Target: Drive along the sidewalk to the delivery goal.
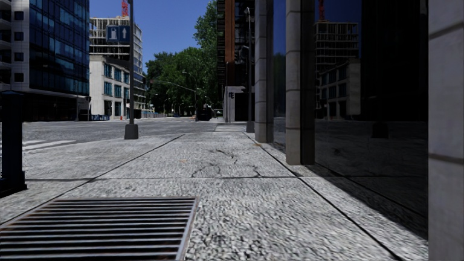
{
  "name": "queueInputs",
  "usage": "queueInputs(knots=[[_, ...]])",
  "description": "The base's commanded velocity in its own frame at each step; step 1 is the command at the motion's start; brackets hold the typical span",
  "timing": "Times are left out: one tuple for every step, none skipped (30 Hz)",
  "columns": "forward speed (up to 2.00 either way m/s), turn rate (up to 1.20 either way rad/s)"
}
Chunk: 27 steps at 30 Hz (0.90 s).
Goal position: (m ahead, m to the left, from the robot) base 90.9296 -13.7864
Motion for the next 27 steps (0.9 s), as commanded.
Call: queueInputs(knots=[[2.0,0.0],[2.0,0.0],[2.0,0.0],[2.0,0.0],[2.0,0.0],[2.0,0.0],[2.0,0.0],[2.0,0.0],[2.0,0.0],[2.0,0.0],[2.0,0.0],[2.0,0.0],[2.0,0.0],[2.0,0.0],[2.0,0.0],[2.0,0.0],[2.0,0.0],[2.0,0.0],[2.0,0.0],[2.0,0.0],[2.0,0.0],[2.0,0.0],[2.0,0.0],[2.0,0.0],[2.0,0.0],[2.0,0.0],[2.0,0.0]])
